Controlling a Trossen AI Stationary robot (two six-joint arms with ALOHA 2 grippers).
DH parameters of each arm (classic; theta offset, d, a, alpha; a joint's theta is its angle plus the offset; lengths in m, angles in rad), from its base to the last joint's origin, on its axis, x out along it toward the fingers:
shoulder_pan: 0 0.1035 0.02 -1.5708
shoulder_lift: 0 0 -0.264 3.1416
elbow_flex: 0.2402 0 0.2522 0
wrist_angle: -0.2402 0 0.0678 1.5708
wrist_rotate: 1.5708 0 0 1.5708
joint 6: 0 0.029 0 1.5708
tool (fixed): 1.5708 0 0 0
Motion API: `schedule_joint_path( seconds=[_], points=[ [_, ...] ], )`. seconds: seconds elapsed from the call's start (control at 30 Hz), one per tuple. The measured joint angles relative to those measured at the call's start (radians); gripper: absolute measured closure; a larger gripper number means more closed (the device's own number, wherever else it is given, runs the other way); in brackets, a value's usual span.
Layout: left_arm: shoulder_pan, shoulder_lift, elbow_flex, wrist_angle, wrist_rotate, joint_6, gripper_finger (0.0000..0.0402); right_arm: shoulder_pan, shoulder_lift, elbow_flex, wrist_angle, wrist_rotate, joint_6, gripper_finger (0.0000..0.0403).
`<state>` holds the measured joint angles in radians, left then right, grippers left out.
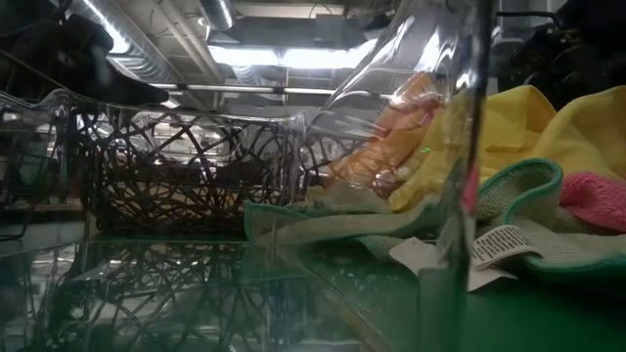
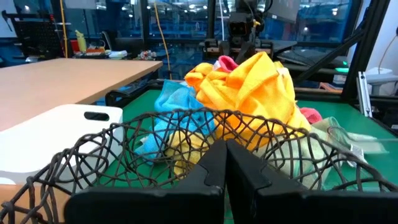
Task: Sort microfiber towel by color & place in baskets
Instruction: Put the pink microfiber towel into the white bin
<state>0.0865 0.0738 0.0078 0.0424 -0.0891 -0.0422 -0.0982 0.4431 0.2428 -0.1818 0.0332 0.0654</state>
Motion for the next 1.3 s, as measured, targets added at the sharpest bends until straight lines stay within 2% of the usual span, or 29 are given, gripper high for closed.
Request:
schedule_joint_path(
  seconds=[0.07,0.13,0.27,0.4,0.83,1.07,1.3],
  points=[
    [0.0,0.0,0.0,0.02,0.0,0.0,0.0401,0.0,0.0,0.0,0.004,0.0,-0.003,0.0374],
    [0.0,0.0,0.0,0.044,0.0,0.0,0.0401,0.0,0.0,0.002,0.007,0.0,-0.011,0.0393],
    [0.0,0.0,0.0,0.101,0.0,0.0,0.0401,0.0,0.0,0.045,0.005,0.0,-0.013,0.0381],
    [0.0,0.0,0.0,0.157,0.0,0.0,0.0401,0.0,0.0,0.119,0.005,0.0,-0.015,0.0397],
    [0.0,0.0,0.0,0.292,-0.028,-0.002,0.0401,0.0,0.011,0.355,0.014,0.0,-0.064,0.0399],
    [0.0,0.0,0.0,0.29,-0.066,-0.001,0.0401,0.0,0.129,0.458,0.148,0.0,-0.149,0.04],
    [0.0,0.0,0.0,0.289,-0.066,0.0,0.0401,-0.049,0.359,0.624,0.184,-0.001,-0.235,0.0401]
  ],
)
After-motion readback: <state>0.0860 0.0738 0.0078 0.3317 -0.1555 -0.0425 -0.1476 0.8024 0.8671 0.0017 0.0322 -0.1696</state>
